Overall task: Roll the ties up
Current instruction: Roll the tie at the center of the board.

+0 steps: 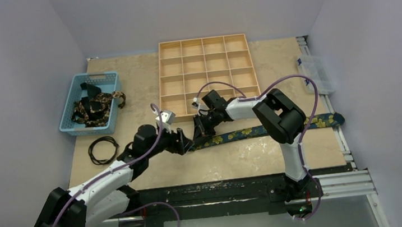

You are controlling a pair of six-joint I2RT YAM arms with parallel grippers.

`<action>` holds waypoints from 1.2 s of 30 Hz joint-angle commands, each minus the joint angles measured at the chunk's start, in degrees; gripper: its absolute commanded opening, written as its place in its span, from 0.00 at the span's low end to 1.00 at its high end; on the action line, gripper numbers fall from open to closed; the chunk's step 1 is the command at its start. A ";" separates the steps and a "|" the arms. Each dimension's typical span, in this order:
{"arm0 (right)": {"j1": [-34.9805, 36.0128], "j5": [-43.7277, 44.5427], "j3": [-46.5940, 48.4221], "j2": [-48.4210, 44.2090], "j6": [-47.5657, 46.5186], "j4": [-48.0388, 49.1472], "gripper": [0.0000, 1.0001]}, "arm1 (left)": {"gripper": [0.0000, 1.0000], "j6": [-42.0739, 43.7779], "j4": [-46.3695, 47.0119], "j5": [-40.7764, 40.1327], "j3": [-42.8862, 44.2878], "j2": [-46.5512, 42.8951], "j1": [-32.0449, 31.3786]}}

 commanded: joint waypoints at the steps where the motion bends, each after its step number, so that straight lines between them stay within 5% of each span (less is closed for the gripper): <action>1: -0.36 9.77 -2.14 3.74 -6.25 -7.31 0.00 | 0.80 21.59 -6.56 9.87 7.50 1.27 -0.66; 5: -0.41 8.55 -2.41 3.85 -6.57 -6.79 0.00 | 0.80 36.01 -14.82 17.02 15.68 5.17 -0.78; 10: -0.61 7.88 -2.08 3.48 -7.02 -7.43 0.00 | 0.64 44.32 -24.60 20.94 24.58 12.63 -1.28; 18: -2.56 7.11 -4.28 2.29 -8.20 -7.80 0.00 | 0.62 42.19 -10.08 13.81 14.44 8.69 -3.32; 36: -4.33 9.39 -2.75 3.95 -12.87 -13.41 0.00 | 0.60 43.60 -3.44 8.56 11.76 14.63 -7.67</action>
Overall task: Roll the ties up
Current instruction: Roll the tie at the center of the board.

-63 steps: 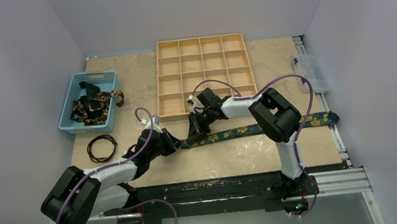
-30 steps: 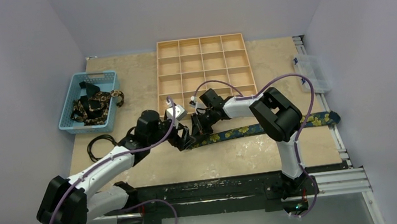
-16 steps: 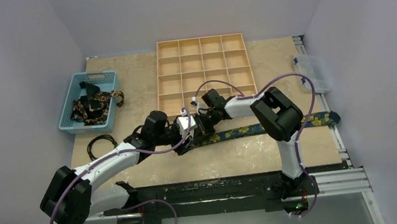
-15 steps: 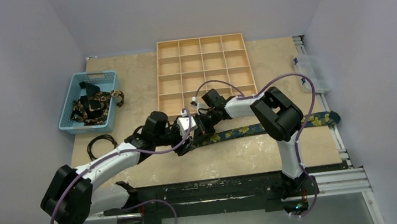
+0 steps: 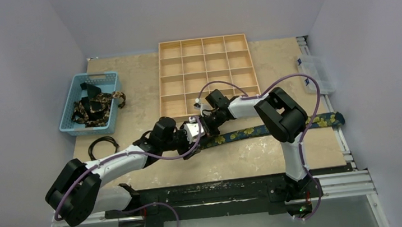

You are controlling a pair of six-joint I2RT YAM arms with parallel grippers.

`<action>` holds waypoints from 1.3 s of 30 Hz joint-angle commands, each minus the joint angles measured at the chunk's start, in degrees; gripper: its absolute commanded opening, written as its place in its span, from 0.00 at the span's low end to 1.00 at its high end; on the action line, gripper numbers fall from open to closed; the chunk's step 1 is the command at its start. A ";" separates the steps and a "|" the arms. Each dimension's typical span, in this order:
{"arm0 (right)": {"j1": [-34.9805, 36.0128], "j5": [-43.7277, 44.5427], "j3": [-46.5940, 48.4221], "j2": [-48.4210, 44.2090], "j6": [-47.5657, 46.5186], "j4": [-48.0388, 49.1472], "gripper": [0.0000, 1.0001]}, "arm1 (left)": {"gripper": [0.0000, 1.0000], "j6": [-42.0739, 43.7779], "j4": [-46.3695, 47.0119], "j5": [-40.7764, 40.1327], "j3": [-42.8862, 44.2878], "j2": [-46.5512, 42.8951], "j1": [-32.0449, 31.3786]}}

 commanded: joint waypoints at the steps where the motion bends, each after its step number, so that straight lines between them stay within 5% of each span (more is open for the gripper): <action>1: -2.52 11.40 -2.35 3.93 -3.59 -9.53 0.00 | 0.61 1.37 4.98 -1.14 -0.61 0.50 -0.36; 25: -5.20 15.16 -6.10 0.52 -8.36 -14.64 0.00 | 0.62 3.15 9.22 3.53 -0.34 9.52 -0.90; 39: -5.25 15.76 -7.79 0.60 -9.37 -13.51 0.00 | 0.52 8.00 10.01 0.88 1.72 14.36 -3.14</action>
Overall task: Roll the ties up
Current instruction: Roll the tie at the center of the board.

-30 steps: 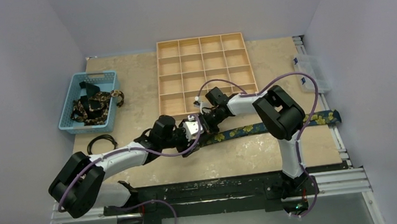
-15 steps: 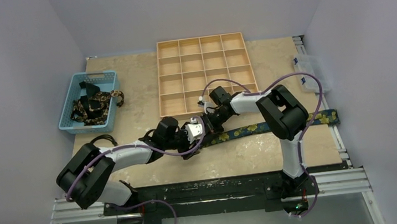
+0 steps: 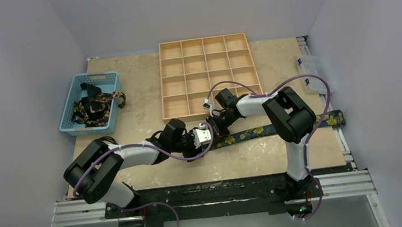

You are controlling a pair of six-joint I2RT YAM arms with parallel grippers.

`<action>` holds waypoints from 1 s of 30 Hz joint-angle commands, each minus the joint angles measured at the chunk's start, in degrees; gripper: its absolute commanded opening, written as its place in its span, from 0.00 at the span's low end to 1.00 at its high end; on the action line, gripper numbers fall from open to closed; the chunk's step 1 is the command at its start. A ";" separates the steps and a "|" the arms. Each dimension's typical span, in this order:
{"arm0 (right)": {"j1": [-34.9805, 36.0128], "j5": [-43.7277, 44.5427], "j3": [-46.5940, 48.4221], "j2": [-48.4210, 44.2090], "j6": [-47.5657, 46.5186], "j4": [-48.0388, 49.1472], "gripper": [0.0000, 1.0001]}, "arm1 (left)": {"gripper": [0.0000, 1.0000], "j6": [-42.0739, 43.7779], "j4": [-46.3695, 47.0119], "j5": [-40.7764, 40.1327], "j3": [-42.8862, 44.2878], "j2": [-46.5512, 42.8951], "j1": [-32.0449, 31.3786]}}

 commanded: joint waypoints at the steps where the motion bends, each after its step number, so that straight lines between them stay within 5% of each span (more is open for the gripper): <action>1: -0.78 15.47 -3.88 4.12 -2.66 -6.17 0.00 | 0.53 2.65 3.94 -1.74 1.47 1.71 -0.77; 10: -0.80 15.49 -3.66 4.37 -2.97 -6.67 0.00 | 0.64 6.70 1.72 -2.12 2.43 0.60 -0.84; 19: -0.79 15.47 -1.99 4.58 -3.21 -7.49 0.00 | 0.33 9.03 -1.05 1.32 5.43 4.22 -1.24; 26: -0.81 14.17 -1.44 0.37 0.51 -6.35 0.01 | 0.23 4.52 -9.76 -4.32 9.87 3.97 -2.79; 30: -0.96 13.74 -1.51 -4.93 3.25 -5.81 0.13 | 0.21 1.62 -14.78 -6.89 12.43 5.46 -3.52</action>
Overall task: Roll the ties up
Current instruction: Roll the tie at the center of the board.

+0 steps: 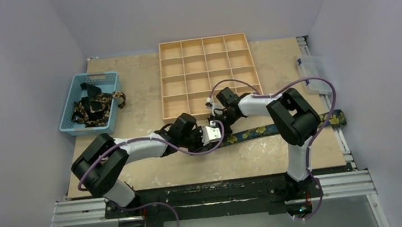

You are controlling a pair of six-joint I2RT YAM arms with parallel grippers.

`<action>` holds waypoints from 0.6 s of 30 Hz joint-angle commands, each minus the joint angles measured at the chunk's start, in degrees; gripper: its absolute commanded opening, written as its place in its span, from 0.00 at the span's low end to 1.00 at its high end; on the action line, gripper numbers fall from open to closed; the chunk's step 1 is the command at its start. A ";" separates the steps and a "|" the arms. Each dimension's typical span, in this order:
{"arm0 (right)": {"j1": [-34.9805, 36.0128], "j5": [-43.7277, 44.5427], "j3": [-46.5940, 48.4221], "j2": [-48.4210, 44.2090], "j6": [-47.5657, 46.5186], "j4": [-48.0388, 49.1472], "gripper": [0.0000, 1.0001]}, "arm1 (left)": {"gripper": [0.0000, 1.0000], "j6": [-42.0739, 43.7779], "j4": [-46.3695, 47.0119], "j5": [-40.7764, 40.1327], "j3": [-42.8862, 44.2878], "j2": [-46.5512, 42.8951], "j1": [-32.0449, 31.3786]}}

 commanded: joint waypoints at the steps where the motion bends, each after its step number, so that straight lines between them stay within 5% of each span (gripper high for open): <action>1: -0.96 10.70 -1.81 -4.22 3.30 -3.52 0.16 | 0.21 -3.72 -6.73 -3.48 3.99 1.67 -0.90; 5: -1.67 8.71 -1.86 -7.25 6.63 -3.42 0.29 | 0.20 -5.15 -8.23 -4.55 5.34 3.15 -1.13; 11: -3.30 8.48 -2.13 -8.76 7.29 -4.51 0.32 | 0.19 -5.27 -9.64 -4.97 6.43 4.24 -1.89; 18: -3.32 -1.81 -5.63 -9.46 13.05 6.47 0.32 | 0.19 -5.34 -9.83 -5.10 6.57 4.29 -2.06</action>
